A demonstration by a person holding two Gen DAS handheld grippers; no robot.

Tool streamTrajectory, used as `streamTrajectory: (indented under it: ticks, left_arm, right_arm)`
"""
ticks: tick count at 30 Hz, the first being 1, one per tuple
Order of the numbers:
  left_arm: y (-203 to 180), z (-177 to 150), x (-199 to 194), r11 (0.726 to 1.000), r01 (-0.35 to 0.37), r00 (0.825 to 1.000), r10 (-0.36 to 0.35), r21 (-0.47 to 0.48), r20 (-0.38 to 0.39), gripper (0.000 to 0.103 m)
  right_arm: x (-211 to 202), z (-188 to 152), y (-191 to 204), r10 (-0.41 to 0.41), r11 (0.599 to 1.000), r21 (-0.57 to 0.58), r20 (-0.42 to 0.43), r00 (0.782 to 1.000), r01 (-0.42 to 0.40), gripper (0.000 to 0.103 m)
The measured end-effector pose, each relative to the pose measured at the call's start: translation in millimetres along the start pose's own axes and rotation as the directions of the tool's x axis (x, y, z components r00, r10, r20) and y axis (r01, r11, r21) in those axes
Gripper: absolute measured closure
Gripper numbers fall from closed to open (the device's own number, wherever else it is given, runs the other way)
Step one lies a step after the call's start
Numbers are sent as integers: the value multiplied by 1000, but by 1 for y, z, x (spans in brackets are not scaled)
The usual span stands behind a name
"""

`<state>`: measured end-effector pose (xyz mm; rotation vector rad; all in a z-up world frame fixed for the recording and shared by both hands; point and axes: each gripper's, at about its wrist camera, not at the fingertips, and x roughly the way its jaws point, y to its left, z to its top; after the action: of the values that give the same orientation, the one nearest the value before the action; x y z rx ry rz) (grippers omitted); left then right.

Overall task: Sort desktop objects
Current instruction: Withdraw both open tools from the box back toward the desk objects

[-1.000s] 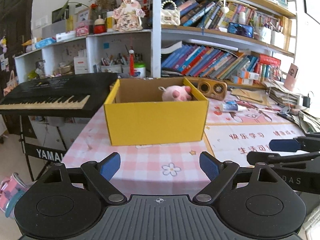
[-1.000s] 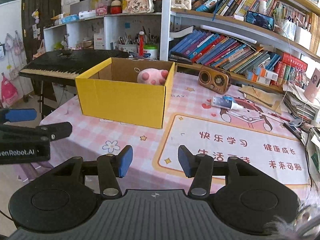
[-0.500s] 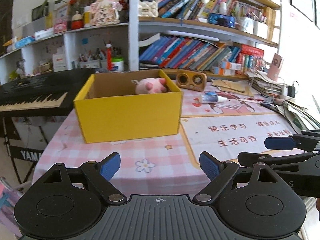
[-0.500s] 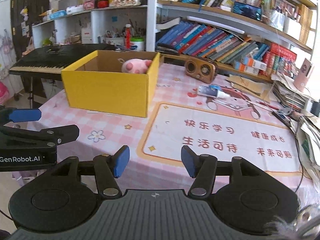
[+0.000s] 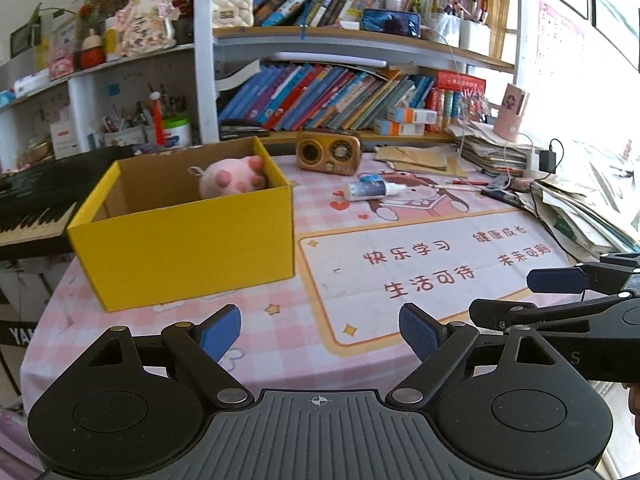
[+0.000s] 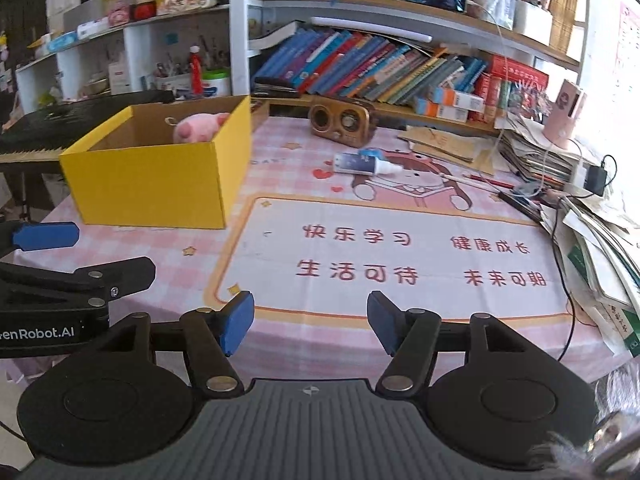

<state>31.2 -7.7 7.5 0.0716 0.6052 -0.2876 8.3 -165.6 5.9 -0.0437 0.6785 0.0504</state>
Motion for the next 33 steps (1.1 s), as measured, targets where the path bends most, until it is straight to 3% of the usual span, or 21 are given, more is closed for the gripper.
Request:
streamTrajectory:
  ticks: [14, 33]
  left_arm:
    - [-26, 20, 42, 998, 56, 998, -55, 25, -23, 14]
    - [-65, 57, 114, 999, 53, 996, -53, -3, -70, 14]
  right_arm:
    - [28, 13, -36, -36, 999, 17, -32, 999, 36, 41]
    - [90, 51, -107, -18, 1000, 12, -84, 996, 19, 41]
